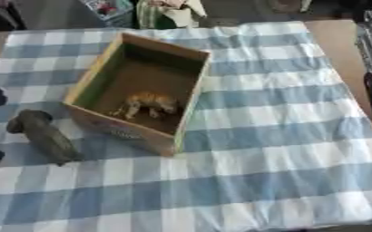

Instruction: Pick up objects on the table and place them in the box.

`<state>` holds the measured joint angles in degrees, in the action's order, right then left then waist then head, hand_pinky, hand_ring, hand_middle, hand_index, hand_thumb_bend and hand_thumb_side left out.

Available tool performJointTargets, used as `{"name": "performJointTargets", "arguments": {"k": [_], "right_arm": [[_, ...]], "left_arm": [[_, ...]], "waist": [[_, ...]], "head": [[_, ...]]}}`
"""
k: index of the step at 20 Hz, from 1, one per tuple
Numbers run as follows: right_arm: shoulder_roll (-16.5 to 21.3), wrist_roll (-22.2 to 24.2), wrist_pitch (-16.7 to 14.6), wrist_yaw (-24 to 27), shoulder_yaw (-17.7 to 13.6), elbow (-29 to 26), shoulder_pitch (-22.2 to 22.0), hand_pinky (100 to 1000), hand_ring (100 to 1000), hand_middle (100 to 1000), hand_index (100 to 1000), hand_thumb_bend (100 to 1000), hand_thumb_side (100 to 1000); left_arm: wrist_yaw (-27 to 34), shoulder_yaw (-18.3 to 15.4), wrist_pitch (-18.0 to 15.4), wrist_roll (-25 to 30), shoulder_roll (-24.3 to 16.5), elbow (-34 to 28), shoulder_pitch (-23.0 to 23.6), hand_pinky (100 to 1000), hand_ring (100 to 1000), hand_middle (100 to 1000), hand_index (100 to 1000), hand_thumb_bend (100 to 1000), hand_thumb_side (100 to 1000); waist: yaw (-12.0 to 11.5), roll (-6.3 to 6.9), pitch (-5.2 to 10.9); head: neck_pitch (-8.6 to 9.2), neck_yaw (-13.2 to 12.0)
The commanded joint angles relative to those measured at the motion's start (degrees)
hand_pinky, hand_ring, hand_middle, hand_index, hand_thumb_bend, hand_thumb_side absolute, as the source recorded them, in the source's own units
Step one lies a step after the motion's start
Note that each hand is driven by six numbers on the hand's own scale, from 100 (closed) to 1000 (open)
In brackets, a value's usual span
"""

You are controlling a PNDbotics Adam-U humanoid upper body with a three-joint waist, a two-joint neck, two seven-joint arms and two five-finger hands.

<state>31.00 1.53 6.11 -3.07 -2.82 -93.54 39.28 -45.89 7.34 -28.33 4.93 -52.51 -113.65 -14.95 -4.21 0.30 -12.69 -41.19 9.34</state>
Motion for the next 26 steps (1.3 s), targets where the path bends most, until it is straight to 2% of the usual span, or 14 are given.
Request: {"name": "performJointTargets", "arguments": {"k": [1,6,9,12,16,20,25,26], "right_arm": [[0.8,-0.2,0.3,0.5,-0.7,-1.6,0.6,799,760,578,835,100,449],[0.4,0.0,0.6,0.6,-0.7,-1.8,0.6,798,758,575,831,100,458],[0.1,0.1,0.7,0.8,-0.6,-1.9,0.6,798,756,573,829,100,467],[0.0,0.2,1.0,0.9,-0.6,-2.0,0.6,799,755,572,827,100,473],[-0.2,0.3,1.3,1.0,-0.6,-2.2,0.6,799,753,570,823,100,483],[-0.5,0.0,1.6,1.2,-0.7,-2.4,0.8,798,751,568,821,100,491],[-0.8,-0.1,2.0,1.4,-0.7,-2.5,1.1,799,749,565,819,100,500],[-0.8,-0.2,2.0,1.5,-0.7,-2.5,1.2,798,748,564,819,100,500]], "left_arm": [[0.3,1.1,-0.8,3.3,-2.6,-0.9,-1.7,650,800,746,894,235,646],[2.4,3.1,-1.4,7.9,-2.3,-0.9,-4.4,656,814,772,919,265,631],[3.0,3.9,-1.9,10.9,-2.3,-0.9,-5.8,680,839,807,952,345,538],[3.5,4.5,-2.2,14.7,-2.4,-0.9,-6.9,693,851,820,957,370,516],[6.2,4.5,-1.9,17.7,-2.6,-0.9,-8.2,695,837,786,918,367,524],[9.1,4.9,-1.6,21.6,-3.0,-0.9,-9.1,693,831,778,918,353,522],[12.4,4.6,0.1,24.7,-2.6,-0.9,-10.1,677,810,746,923,323,490],[12.8,4.6,0.7,25.1,-2.6,-0.9,-10.2,669,804,745,915,301,451]], "waist": [[0.1,0.24,1.11],[0.2,0.35,1.12],[0.4,0.41,1.09],[0.6,0.47,1.01],[1.1,0.55,0.81],[1.6,0.56,0.51],[2.0,0.41,0.24],[2.0,0.38,0.18]], "head": [[0.59,-0.4],[0.63,-0.7],[0.64,-1.0],[0.68,-1.2],[0.95,-1.4],[1.34,-1.9],[1.76,-2.2],[1.83,-2.2]]}}
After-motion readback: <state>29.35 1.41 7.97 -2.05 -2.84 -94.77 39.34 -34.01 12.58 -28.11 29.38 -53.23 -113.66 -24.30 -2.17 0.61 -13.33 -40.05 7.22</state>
